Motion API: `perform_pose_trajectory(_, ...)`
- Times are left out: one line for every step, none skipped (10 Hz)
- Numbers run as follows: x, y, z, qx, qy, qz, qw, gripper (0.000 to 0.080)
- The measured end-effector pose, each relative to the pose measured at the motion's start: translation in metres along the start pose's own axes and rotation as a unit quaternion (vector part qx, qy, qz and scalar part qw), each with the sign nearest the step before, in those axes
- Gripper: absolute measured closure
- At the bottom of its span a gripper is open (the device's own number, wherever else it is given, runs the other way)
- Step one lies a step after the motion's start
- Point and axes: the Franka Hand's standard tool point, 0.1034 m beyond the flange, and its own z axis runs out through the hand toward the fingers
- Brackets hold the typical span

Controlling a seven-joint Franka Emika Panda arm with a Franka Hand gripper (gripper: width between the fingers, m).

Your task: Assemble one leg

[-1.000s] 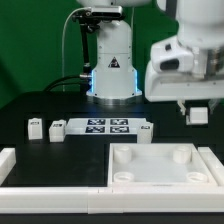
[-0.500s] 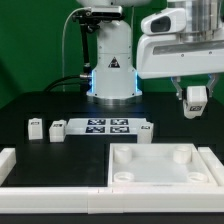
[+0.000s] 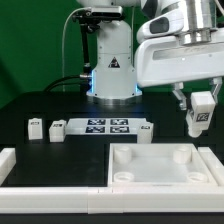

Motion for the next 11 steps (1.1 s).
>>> perform_pose_trajectory(0.01,0.01,0.006,-0.003,0.004,-0.017,1.0,0.0508)
perform_pose_trajectory(0.023,0.015,0.008,-0.004,0.011,-0.032,0.999,0.0508)
perform_pose_trajectory(0.027,0.016,0.008,-0.003,0.015,-0.036,0.999,0.0508)
perform_pose_trajectory(0.024,0.015,0.009,-0.003,0.012,-0.036,0.999,0.0508)
perform_pose_trajectory(0.026,0.016,0.009,-0.005,0.034,-0.036,0.999,0.0508)
perform_pose_trajectory(0.026,0.016,0.01,-0.006,0.037,-0.036,0.999,0.0508)
perform_pose_trajectory(0.031,0.018,0.008,-0.01,0.074,-0.038,0.996,0.0508)
perform_pose_trajectory(0.032,0.023,0.007,-0.019,0.146,-0.04,0.988,0.0508)
perform_pose_trajectory(0.026,0.024,0.018,-0.019,0.149,-0.039,0.988,0.0508)
perform_pose_trajectory(0.031,0.022,0.023,-0.017,0.139,-0.044,0.989,0.0508)
perform_pose_trajectory(0.043,0.021,0.021,-0.017,0.147,-0.048,0.988,0.0508)
